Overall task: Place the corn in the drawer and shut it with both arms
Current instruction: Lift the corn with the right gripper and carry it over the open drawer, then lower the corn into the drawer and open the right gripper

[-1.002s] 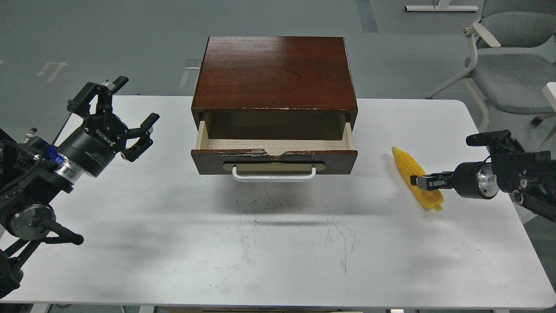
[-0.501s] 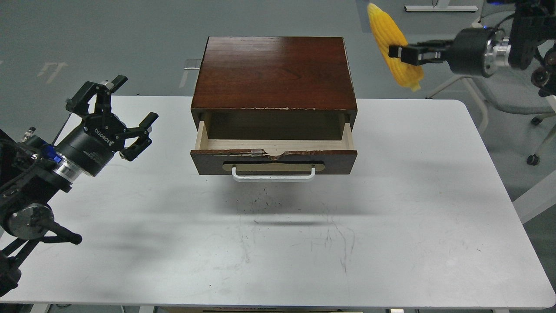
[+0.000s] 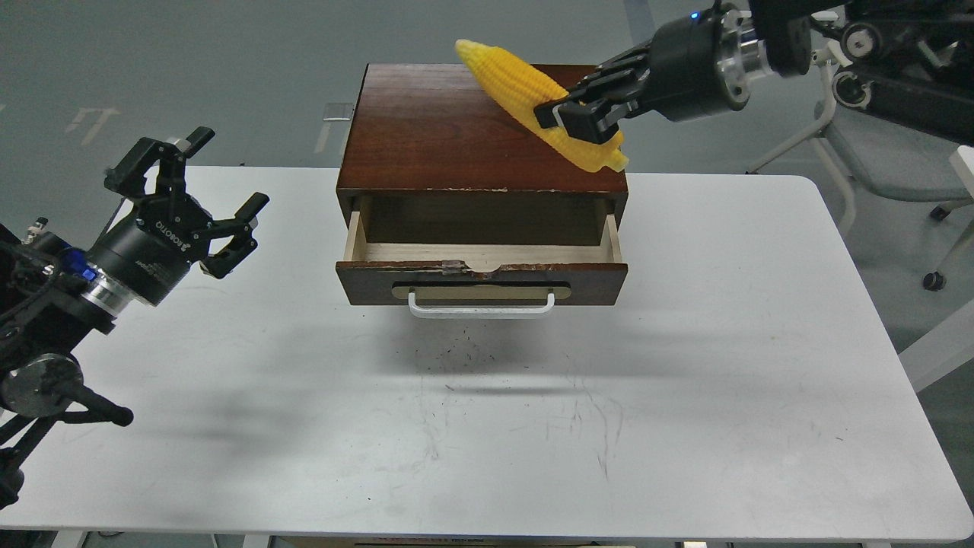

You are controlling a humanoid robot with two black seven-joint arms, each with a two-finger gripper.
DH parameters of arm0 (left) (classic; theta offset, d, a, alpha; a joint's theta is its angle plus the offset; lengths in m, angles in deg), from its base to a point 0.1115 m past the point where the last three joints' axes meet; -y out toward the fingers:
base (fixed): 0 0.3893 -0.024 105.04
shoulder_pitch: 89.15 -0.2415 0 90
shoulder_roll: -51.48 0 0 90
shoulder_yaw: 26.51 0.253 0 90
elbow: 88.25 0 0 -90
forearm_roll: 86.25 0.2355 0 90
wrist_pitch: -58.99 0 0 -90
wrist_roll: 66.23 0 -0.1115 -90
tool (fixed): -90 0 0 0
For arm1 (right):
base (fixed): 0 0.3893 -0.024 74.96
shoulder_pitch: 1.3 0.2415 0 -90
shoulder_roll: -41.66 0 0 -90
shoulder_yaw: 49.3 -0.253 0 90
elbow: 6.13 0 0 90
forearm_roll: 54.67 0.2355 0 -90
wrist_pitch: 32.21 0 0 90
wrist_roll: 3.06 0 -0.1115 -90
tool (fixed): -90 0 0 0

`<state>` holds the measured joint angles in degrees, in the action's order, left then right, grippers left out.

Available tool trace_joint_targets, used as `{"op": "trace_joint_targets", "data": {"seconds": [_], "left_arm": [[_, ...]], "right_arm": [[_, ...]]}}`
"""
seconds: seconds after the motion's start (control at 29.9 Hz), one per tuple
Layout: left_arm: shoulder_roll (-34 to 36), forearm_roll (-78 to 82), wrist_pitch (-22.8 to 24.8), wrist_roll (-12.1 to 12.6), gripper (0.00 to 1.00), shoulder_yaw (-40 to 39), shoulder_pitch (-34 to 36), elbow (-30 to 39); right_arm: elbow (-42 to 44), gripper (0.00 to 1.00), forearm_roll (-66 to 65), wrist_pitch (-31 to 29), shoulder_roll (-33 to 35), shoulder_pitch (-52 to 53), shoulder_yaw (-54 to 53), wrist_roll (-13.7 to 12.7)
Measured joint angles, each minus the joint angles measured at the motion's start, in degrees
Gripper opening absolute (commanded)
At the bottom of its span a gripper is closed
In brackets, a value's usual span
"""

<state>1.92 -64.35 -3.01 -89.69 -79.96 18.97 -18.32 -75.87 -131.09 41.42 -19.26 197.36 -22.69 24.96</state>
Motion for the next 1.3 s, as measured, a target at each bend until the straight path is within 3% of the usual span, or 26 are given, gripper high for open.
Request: {"op": "trace_joint_targets", "data": {"seconds": [0.23,0.5,0.77,0.94,1.1,1.14,1.3], "left_arm": [[0.43,0.00,0.00,0.00,1.00,-0.07,0.00,0.21],[0.49,0.01,0.00,-0.01,1.00,-0.09,-0.01,0.45],[0.51,0.08,0.00,-0.01,1.00,-0.25,-0.10,0.55],[0.51,0.08,0.00,-0.01,1.00,-0.34,-0.18,0.56],[0.59,0.08,0.00,-0.01,1.00,-0.34,-0.18,0.56],[0.60,0.08,0.00,-0.01,1.00,-0.35,-0.19,0.56],[0.60,0.08,0.00,-0.01,1.00,-0.35,-0.19,0.56]], "right_arm": [[0.27,0.19,-9.72,2.03,-5.21,0.14,3.53,-0.02],[2.59,0.22,-11.11,6.34,-10.99,-1.28,9.37,-0.01],[5.21,0.41,-11.05,8.00,-14.31,-4.31,9.85,-0.02],[6.18,0.63,-10.96,8.40,-15.16,-4.85,9.85,-0.02],[6.28,0.74,-10.94,8.56,-15.55,-5.11,9.82,-0.02],[6.29,0.80,-10.94,8.60,-15.55,-5.11,9.80,-0.02],[6.15,0.90,-10.52,8.75,-15.24,-5.06,9.65,-0.02]]}}
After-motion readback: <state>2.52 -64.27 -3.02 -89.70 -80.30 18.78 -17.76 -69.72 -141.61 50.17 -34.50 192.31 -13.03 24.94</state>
